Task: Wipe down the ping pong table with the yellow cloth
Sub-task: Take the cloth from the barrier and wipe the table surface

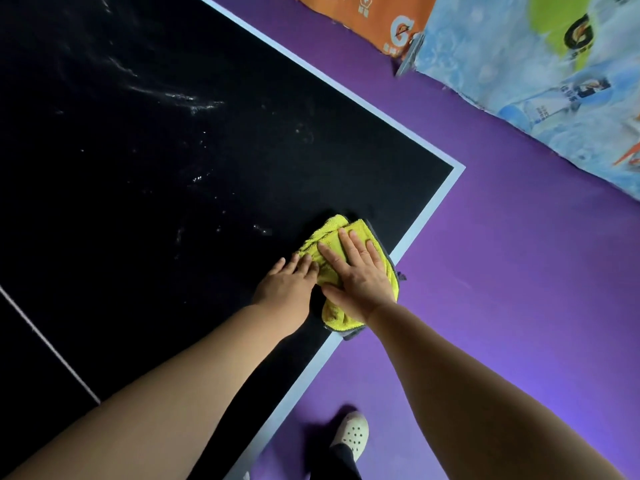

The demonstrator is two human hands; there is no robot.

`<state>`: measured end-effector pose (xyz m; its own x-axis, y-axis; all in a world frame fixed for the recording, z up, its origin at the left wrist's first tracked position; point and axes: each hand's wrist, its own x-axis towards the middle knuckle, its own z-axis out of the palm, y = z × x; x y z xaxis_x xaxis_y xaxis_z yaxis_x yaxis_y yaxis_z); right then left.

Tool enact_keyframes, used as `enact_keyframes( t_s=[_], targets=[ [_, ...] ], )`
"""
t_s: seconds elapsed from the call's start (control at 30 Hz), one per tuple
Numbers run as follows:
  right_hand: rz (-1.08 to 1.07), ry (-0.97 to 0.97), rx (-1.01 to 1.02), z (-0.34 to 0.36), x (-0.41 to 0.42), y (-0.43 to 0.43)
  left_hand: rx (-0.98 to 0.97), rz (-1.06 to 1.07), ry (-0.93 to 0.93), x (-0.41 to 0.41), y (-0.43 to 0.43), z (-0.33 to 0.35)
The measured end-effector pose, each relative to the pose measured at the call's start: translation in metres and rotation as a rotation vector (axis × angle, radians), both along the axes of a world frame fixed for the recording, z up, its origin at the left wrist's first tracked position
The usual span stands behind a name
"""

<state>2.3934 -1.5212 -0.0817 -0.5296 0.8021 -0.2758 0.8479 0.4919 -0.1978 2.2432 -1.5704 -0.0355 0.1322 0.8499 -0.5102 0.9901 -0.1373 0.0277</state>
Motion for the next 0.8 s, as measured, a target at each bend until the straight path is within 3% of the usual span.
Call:
enact_keyframes(
  t_s=[0.4,0.8],
  targets=[
    [0.110,0.003,-0.009,-0.003,0.052,0.163,-0.020,0.105,0.063,0.063,0.155,-0.005],
    [0.232,-0.069,-0.045,-0.004,0.065,0.319,-0.053,0.158,-0.030,0.071,0.301,-0.008]
  ],
)
